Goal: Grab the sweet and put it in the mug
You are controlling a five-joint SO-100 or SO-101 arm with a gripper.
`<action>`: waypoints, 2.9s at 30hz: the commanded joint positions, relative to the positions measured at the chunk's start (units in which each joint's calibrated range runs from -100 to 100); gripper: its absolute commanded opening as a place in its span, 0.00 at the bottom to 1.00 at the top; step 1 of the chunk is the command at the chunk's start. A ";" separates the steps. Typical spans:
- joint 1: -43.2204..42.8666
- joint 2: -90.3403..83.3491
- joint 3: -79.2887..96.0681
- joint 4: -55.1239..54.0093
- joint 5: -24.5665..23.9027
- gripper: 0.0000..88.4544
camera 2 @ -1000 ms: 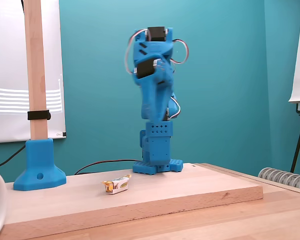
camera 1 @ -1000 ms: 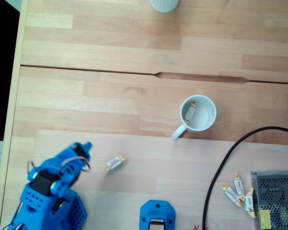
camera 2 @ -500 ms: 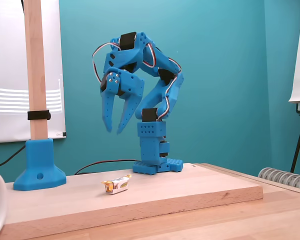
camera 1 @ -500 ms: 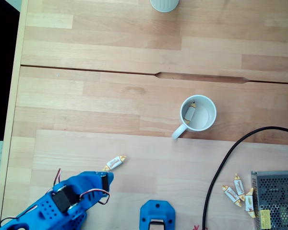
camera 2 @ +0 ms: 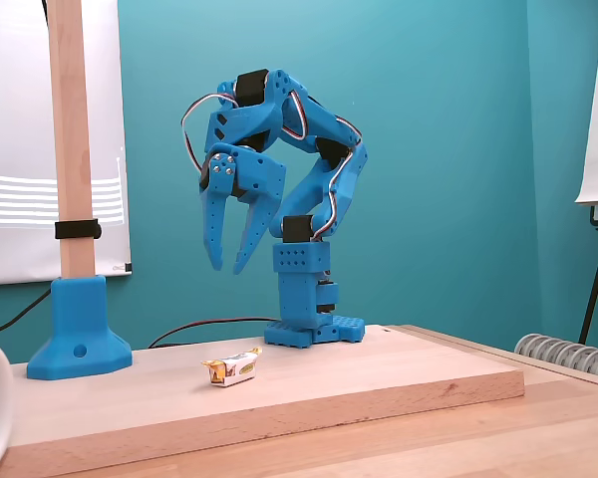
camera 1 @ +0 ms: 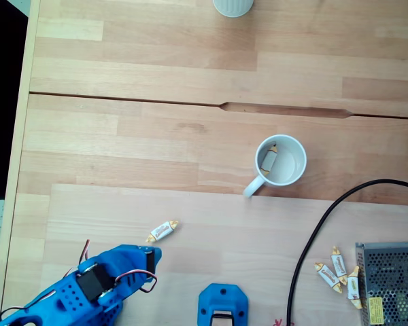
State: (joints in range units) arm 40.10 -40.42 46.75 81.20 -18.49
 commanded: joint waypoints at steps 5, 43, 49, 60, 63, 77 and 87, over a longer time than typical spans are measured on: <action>0.06 12.88 -5.36 -3.38 -4.59 0.08; 0.35 27.77 -11.16 -7.09 -26.08 0.08; 0.49 32.93 -11.25 -13.54 -26.37 0.08; -0.31 32.84 -8.21 -14.35 -28.23 0.08; -0.89 32.84 -8.12 -14.27 -28.47 0.08; -7.93 32.93 -7.14 -13.78 -28.52 0.08; -8.08 32.84 -1.88 -13.95 -28.42 0.08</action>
State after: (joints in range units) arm 31.98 -6.90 44.96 67.29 -46.96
